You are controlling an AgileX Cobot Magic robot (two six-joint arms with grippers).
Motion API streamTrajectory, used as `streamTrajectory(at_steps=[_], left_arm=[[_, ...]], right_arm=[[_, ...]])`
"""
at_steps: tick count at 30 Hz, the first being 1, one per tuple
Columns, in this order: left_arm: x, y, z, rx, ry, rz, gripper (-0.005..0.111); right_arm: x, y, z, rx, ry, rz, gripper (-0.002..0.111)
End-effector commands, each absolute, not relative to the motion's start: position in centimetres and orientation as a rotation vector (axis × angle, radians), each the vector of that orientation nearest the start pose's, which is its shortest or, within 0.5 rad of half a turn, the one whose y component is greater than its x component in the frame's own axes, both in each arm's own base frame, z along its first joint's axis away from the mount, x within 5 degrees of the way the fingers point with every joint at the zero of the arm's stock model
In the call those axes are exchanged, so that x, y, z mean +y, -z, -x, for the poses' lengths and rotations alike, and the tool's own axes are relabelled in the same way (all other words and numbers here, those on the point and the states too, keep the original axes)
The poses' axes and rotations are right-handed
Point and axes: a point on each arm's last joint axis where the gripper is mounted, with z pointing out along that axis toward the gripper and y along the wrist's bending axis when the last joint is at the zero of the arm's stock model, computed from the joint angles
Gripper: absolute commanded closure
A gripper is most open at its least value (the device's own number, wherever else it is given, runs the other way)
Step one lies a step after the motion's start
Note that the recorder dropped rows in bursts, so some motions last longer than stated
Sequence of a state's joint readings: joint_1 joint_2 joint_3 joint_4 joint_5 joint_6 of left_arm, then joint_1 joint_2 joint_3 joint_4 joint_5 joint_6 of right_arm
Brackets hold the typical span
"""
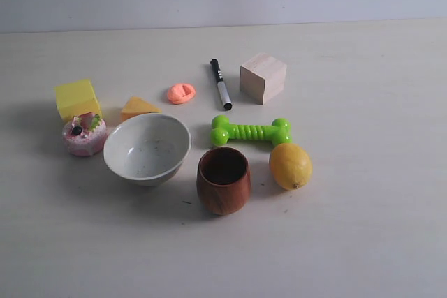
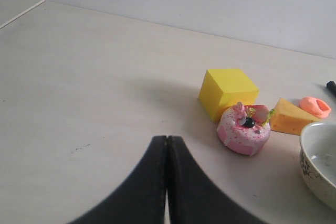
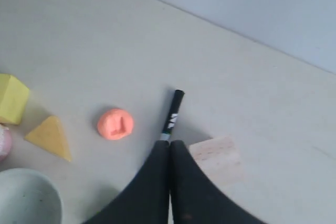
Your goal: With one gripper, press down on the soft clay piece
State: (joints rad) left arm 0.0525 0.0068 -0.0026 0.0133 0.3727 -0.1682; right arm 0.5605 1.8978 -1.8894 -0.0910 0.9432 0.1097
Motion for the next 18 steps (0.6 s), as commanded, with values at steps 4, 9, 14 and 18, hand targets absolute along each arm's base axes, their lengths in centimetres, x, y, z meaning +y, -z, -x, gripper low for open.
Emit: streamTrajectory(at_steps=[4,9,14,18], left_arm=[[0.3,-18.0,-5.3,1.846,0.075,0.193,0.107],[0.3,-18.0,-5.3,1.846,0.075,0.193,0.107],[0.3,-18.0,-5.3,1.846,0.075,0.193,0.107],[0.3,-18.0,-5.3,1.846,0.075,0.193,0.107]], right_arm=[[17.6,-36.5,-33.3,2.26,-0.01,0.417,0.108],[14.3,-36.1,-30.5,2.232,-0.019,0.378,0.108],[10.3,-34.9,-27.5,2.206,-0.019,0.302,0.108],[6.7,-34.2,-25.2,2.157,-0.004,0.207,0.108]])
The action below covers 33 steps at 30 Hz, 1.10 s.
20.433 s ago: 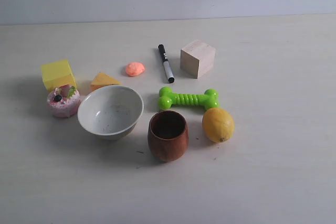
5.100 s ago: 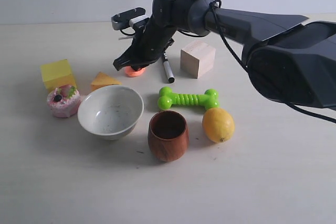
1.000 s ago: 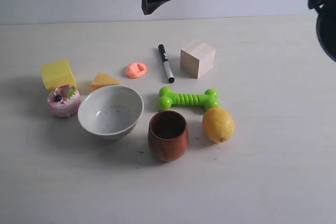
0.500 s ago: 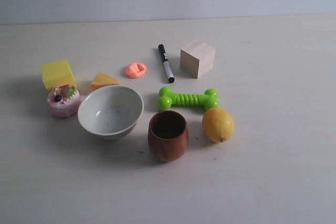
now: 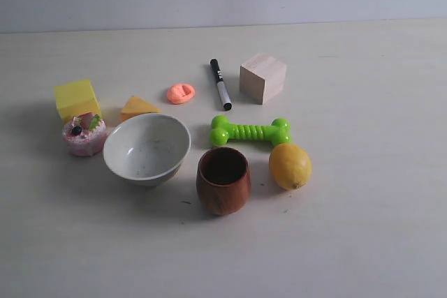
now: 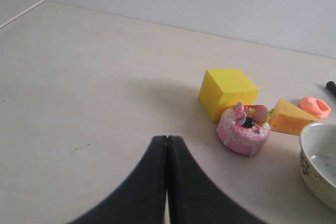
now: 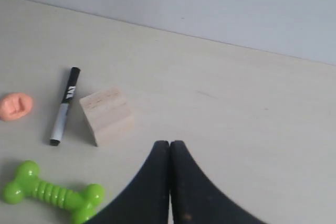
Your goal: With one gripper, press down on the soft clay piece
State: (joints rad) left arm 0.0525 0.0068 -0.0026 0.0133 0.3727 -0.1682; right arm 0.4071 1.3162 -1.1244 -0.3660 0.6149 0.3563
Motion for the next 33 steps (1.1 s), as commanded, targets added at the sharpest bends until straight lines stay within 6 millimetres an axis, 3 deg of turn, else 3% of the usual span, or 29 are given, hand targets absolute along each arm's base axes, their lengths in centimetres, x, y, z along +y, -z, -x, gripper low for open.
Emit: streamTrajectory(at_steps=[1,7,11,16,21,26,33], left_arm=[[0.3,-18.0,-5.3,1.846,0.075,0.193,0.107],[0.3,-18.0,-5.3,1.846,0.075,0.193,0.107],[0.3,-18.0,-5.3,1.846,0.075,0.193,0.107],[0.3,-18.0,-5.3,1.846,0.075,0.193,0.107],[0.3,-18.0,-5.3,1.846,0.075,0.193,0.107],[0.3,-18.0,-5.3,1.846,0.075,0.193,0.107],[0.3,-18.0,-5.3,1.846,0.075,0.193,0.107]], right_arm=[[5.6,-34.0,-24.5,2.144,0.008,0.177,0.108],[0.2,-32.9,-19.8,2.065,0.098,-0.034,0.108],[-2.3,-32.1,-16.1,1.998,0.173,-0.169,0.108],[-3.4,-30.4,-11.0,1.896,0.25,-0.288,0.108],[-3.3,-28.2,-8.1,1.837,0.272,-0.348,0.108],[-2.8,-25.9,-8.0,1.829,0.152,-0.416,0.108],[-2.1,-23.7,-7.7,1.703,0.087,-0.356,0.108]])
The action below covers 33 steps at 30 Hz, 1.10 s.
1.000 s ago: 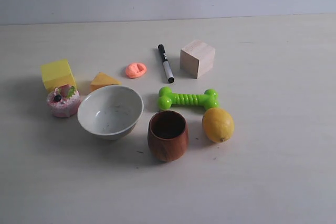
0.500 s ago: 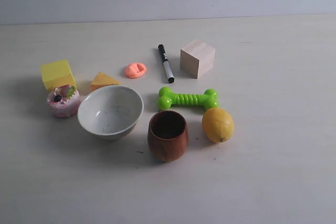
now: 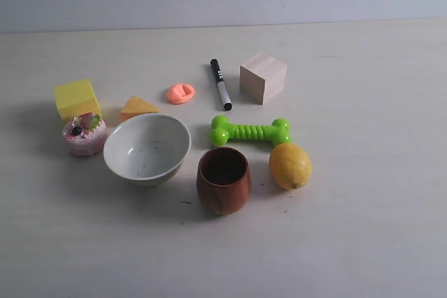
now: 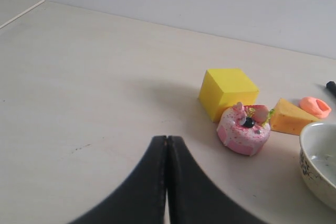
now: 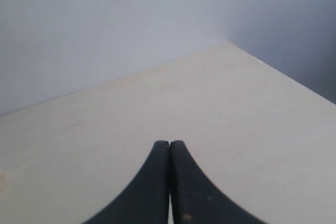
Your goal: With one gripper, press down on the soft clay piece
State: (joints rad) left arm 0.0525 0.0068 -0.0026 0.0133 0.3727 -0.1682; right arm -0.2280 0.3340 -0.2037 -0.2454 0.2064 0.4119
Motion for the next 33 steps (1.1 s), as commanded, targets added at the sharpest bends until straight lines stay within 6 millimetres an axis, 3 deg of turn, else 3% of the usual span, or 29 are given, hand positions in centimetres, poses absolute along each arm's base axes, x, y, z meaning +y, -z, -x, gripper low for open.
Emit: streamTrajectory(at_steps=[1,5,15,33], left_arm=[[0.3,-18.0,-5.3,1.846,0.075,0.193,0.107],[0.3,-18.0,-5.3,1.846,0.075,0.193,0.107],[0.3,-18.0,-5.3,1.846,0.075,0.193,0.107],[0.3,-18.0,-5.3,1.846,0.075,0.193,0.107]], right_arm=[[-2.0,-23.3,-7.4,1.701,0.088,-0.337,0.108],[-1.5,-22.1,-6.8,1.706,0.123,-0.235,0.108],[-1.3,-19.3,-6.1,1.732,0.128,-0.222,0.108],[-1.2,-18.7,-5.9,1.788,0.119,-0.222,0.108]])
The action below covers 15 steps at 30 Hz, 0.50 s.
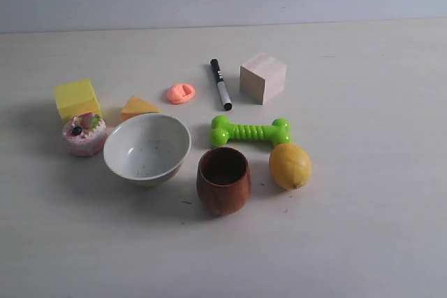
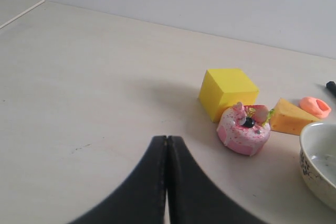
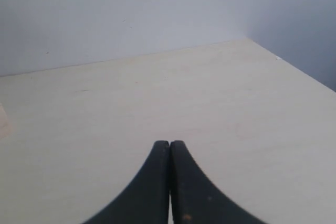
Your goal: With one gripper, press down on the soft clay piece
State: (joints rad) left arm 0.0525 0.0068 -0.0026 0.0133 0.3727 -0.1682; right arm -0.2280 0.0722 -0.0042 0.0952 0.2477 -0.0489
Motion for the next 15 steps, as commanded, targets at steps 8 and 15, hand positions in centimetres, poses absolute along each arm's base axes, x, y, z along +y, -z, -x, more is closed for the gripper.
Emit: streamTrajectory(at_steps=[8,15], left_arm=[[0.27,-17.97,-5.27,1.846,0.075,0.193,0.107],[0.27,-17.97,-5.27,1.846,0.075,0.193,0.107]], right_arm=[[-0.3,-18.84,-5.52,1.757,0.028,-0.09,0.108],[-0.12,-18.28,-5.37,1.819,0.008,-0.068,0.108]])
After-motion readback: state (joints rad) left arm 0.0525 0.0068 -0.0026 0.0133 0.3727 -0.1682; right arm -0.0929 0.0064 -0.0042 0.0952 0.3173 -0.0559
